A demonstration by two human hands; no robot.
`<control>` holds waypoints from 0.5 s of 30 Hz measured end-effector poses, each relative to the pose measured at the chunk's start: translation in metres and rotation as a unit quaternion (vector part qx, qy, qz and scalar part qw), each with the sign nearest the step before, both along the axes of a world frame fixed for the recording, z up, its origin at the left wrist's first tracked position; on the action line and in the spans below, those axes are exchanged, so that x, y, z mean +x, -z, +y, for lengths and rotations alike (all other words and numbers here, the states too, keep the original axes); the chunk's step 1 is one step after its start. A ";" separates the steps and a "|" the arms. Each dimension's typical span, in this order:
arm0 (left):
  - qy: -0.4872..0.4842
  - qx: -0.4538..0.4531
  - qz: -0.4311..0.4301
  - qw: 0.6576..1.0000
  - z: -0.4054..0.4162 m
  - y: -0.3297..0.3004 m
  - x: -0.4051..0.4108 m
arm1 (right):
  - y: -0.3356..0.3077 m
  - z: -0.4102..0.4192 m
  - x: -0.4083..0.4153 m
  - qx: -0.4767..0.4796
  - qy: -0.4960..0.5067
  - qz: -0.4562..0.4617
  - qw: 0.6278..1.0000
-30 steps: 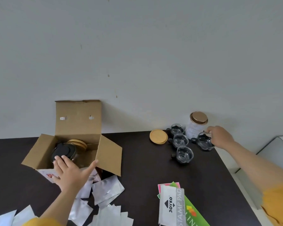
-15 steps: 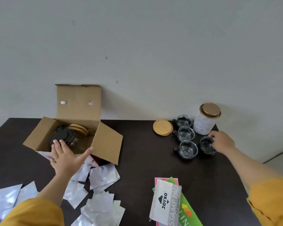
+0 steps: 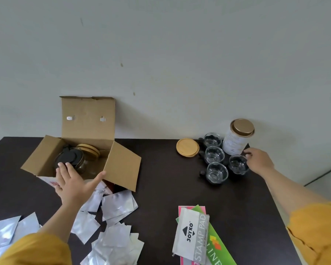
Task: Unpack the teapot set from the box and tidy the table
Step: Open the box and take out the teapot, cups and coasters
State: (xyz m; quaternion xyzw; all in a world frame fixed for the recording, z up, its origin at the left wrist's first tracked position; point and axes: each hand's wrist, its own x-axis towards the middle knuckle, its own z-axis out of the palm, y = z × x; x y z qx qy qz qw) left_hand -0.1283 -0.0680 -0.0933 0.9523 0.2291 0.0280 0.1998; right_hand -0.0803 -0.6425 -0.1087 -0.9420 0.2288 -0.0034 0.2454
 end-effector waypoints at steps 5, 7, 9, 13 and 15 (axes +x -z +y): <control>0.006 -0.013 -0.011 1.000 -0.001 0.001 -0.002 | -0.019 0.017 -0.009 0.023 -0.008 -0.025 0.999; 0.013 -0.014 -0.012 1.000 -0.001 0.000 -0.002 | -0.033 0.038 -0.012 0.031 -0.020 -0.040 0.999; 0.018 -0.013 -0.009 1.000 -0.002 -0.001 -0.003 | -0.046 0.066 -0.015 0.033 -0.038 -0.053 0.997; 0.023 -0.003 0.008 1.000 -0.001 -0.004 -0.003 | -0.065 0.137 -0.023 0.064 -0.094 -0.074 0.991; 0.027 0.003 0.024 0.999 -0.002 -0.009 -0.003 | -0.072 0.180 -0.023 0.078 -0.125 -0.083 0.986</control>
